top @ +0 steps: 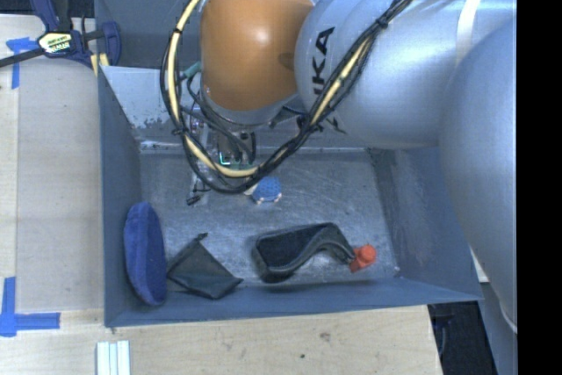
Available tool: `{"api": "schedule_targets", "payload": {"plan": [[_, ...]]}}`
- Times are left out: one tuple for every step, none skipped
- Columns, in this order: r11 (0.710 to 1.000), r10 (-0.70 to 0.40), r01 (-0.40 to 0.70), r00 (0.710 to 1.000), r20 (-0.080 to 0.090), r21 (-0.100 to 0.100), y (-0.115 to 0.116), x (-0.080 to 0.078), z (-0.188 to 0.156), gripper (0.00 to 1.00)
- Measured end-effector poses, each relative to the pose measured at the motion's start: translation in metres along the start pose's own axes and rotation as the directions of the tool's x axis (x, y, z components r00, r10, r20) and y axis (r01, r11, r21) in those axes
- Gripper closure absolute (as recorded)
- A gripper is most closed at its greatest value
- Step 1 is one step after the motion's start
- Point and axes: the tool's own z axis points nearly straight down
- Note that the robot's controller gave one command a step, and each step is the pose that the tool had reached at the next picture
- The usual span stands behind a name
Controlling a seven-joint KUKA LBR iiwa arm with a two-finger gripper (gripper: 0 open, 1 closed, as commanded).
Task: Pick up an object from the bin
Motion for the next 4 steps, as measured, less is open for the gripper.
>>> {"api": "schedule_targets", "payload": {"plan": [[0.982,-0.187,0.187,0.982,0.014,-0.001,-0.001,0.086,0.143,0.00],[0.992,-0.127,0.127,0.992,0.012,0.001,-0.052,0.076,0.111,0.00],[0.999,0.039,-0.039,0.999,0.009,-0.003,-0.013,0.075,0.112,0.00],[0.987,0.159,-0.159,0.987,0.005,-0.001,-0.036,0.078,0.143,0.00]]}}
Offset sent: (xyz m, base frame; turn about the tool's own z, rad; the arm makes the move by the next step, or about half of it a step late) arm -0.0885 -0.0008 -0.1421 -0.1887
